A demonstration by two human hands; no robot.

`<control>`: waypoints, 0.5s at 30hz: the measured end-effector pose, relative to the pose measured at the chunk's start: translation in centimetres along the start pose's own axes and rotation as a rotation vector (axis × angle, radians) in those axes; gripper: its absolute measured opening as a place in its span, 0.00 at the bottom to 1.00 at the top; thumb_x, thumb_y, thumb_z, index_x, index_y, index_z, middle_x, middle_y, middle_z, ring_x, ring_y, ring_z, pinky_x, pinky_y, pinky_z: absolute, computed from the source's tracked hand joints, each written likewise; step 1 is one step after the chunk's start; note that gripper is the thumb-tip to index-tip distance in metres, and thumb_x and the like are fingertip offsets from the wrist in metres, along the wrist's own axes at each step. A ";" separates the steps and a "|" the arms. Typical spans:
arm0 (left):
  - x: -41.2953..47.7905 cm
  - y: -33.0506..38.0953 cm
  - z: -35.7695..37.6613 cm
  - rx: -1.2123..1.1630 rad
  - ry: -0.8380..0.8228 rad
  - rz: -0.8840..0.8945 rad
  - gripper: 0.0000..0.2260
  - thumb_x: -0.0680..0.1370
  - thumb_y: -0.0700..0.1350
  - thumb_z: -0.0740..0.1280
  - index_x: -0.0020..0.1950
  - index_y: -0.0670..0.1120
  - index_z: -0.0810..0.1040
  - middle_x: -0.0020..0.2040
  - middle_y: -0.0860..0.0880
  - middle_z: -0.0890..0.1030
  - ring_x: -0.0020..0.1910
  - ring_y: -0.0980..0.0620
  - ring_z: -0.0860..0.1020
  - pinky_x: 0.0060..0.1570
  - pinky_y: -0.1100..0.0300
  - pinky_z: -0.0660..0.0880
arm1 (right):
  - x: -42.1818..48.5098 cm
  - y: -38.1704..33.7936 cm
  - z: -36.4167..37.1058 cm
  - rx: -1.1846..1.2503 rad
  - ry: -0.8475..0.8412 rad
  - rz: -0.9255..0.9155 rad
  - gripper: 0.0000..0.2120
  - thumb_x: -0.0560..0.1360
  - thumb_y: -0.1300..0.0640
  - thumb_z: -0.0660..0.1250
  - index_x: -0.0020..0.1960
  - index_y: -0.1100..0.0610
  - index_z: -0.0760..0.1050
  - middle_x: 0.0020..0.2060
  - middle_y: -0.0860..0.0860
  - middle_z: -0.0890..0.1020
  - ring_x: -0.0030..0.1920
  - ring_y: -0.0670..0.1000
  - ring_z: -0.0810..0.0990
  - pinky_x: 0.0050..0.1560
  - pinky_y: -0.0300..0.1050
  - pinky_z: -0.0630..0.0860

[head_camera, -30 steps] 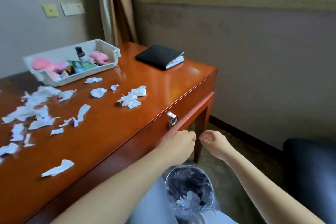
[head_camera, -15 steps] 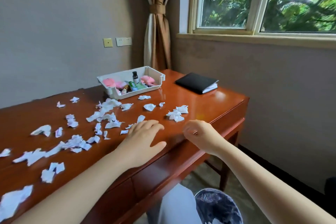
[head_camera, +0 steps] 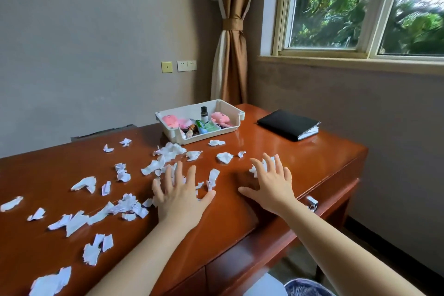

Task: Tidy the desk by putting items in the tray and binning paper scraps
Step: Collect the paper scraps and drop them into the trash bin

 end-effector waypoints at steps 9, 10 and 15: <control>4.4 -2.5 1.4 -0.037 -0.042 -0.169 0.38 0.72 0.73 0.48 0.77 0.58 0.42 0.79 0.46 0.42 0.77 0.39 0.41 0.70 0.34 0.49 | 6.0 -1.2 2.8 0.057 -0.133 0.056 0.45 0.68 0.26 0.58 0.76 0.43 0.45 0.78 0.55 0.44 0.77 0.61 0.42 0.75 0.60 0.47; 4.8 -2.7 1.5 -0.050 -0.048 -0.178 0.37 0.72 0.73 0.48 0.77 0.58 0.42 0.79 0.46 0.42 0.77 0.39 0.42 0.70 0.35 0.50 | 6.5 -2.0 3.1 0.052 -0.139 0.026 0.44 0.68 0.27 0.57 0.76 0.44 0.45 0.78 0.55 0.45 0.77 0.61 0.44 0.75 0.59 0.48; 6.8 -3.7 1.9 -0.112 -0.066 -0.180 0.35 0.74 0.71 0.49 0.77 0.57 0.47 0.79 0.46 0.45 0.77 0.40 0.45 0.72 0.39 0.51 | 8.5 -5.1 4.1 0.104 -0.138 -0.102 0.33 0.76 0.35 0.55 0.76 0.46 0.52 0.77 0.54 0.55 0.77 0.57 0.53 0.75 0.53 0.52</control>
Point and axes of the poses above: each hand's wrist, its own x-axis towards the middle knuckle, its own z-axis out of the palm, y = z × x, the point moved 6 cm from there along x, towards the middle knuckle
